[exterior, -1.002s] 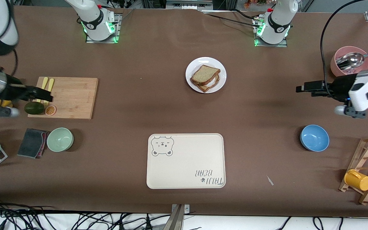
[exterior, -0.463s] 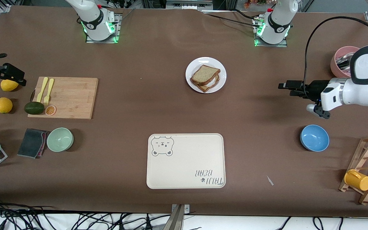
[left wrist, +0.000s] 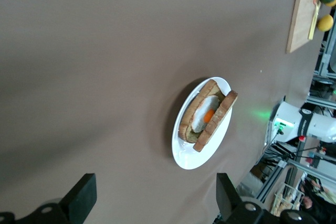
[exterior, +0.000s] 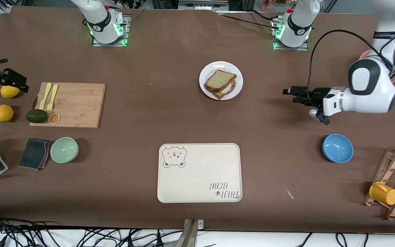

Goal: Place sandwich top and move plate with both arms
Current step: 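Move the left gripper toward the white plate rim, then close the left gripper on the white plate rim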

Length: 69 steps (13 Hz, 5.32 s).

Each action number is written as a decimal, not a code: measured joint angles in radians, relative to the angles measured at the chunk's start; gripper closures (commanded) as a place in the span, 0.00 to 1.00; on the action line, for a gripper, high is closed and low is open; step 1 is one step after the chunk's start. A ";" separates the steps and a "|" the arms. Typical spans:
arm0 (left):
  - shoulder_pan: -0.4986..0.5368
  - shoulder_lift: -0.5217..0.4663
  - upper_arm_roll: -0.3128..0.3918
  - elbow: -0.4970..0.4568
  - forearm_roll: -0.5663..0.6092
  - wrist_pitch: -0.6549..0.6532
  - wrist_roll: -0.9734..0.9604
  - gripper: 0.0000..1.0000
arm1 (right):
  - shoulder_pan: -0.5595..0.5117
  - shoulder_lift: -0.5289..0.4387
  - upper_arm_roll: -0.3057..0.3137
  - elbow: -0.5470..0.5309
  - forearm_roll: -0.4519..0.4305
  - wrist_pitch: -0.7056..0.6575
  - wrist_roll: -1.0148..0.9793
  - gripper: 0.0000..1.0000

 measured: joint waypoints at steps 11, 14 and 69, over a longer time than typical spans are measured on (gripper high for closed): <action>-0.016 0.083 0.007 -0.209 -0.450 0.000 0.353 0.00 | -0.003 0.000 -0.001 0.000 0.000 0.000 -0.001 0.00; -0.023 0.105 0.007 -0.216 -0.519 0.042 0.355 0.00 | -0.003 0.000 -0.001 0.000 0.000 0.000 -0.001 0.00; -0.276 0.230 -0.003 -0.311 -0.720 0.239 0.495 0.37 | -0.004 0.000 -0.001 0.000 0.000 -0.002 -0.004 0.00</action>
